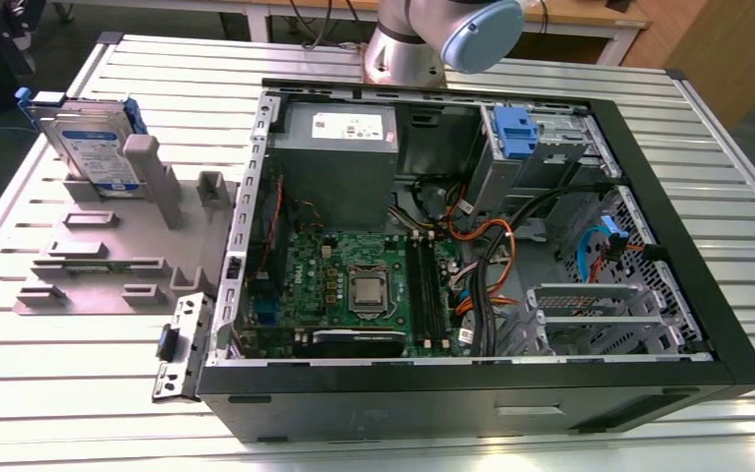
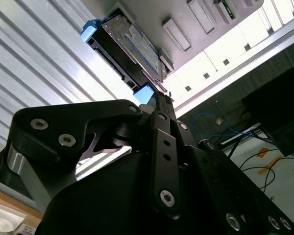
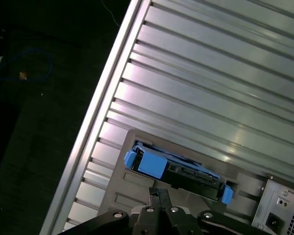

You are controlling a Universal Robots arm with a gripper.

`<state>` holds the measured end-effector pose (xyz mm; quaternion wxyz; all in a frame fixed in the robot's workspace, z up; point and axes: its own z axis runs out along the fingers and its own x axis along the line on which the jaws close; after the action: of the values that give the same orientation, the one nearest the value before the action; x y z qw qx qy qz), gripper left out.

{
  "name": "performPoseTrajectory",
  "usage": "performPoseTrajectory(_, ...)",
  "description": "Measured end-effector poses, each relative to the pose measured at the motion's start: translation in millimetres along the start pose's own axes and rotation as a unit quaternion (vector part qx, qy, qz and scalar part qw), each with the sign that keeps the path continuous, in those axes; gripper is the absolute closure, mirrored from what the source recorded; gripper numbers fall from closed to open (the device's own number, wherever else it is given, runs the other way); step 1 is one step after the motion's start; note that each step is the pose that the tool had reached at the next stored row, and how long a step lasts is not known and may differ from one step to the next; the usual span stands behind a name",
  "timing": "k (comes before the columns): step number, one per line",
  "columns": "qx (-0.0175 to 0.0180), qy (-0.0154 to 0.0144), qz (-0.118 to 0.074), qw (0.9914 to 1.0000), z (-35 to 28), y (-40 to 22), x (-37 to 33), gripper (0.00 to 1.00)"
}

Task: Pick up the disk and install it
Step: 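Pick up the disk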

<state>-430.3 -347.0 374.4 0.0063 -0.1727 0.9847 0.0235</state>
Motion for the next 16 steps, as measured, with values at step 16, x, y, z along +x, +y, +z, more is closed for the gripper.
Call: performPoseTrajectory(16, -0.0001, 0.0003, -0.005, 0.99999, 0.0, 0.0, 0.0, 0.89)
